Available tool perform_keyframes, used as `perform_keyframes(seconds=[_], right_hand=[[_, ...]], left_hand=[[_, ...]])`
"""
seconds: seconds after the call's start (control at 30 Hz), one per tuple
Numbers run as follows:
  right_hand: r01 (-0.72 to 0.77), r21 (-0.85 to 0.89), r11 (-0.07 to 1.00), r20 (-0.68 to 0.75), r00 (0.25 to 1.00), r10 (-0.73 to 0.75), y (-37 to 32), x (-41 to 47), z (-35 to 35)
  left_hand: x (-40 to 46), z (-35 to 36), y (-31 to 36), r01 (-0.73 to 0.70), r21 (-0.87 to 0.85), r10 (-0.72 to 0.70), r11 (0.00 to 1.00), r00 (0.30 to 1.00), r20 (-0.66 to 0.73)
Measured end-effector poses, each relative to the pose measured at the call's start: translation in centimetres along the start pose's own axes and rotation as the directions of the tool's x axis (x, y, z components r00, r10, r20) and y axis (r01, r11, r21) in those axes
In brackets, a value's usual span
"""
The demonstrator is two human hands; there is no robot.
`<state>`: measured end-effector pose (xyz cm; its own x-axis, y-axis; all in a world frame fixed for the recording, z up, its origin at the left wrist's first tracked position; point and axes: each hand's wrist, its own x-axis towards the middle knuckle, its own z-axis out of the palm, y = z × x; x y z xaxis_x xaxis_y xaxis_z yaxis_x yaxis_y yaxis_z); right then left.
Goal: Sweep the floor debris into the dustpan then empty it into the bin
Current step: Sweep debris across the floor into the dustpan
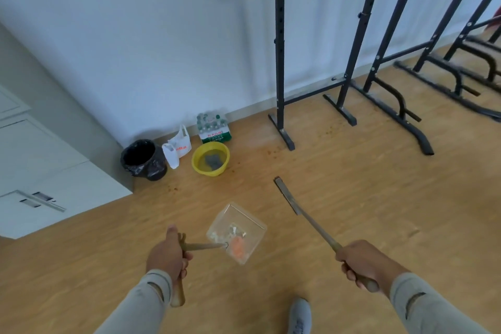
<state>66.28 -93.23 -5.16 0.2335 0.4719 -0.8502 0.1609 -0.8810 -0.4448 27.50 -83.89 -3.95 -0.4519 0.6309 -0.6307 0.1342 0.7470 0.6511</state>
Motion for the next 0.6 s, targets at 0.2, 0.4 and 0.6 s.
perform_keyframes(seconds=[0.2, 0.4, 0.6], right_hand=[[-0.021, -0.059, 0.998, 0.025, 0.999, 0.022, -6.6, 4.2, -3.3], [-0.033, -0.147, 0.989, -0.003, 0.999, 0.033, -14.5, 8.8, -5.3], [-0.078, -0.284, 0.956, -0.016, 0.997, 0.077, -22.6, 12.5, -7.2]], left_hand=[[3.5, 4.7, 5.7, -0.021, -0.006, 0.021, 1.000, 1.000, 0.020], [9.7, 9.1, 11.3, -0.020, -0.036, 0.021, 0.999, 0.999, 0.040], [16.1, 13.6, 17.1, 0.018, 0.012, -0.019, 1.000, 0.996, 0.085]])
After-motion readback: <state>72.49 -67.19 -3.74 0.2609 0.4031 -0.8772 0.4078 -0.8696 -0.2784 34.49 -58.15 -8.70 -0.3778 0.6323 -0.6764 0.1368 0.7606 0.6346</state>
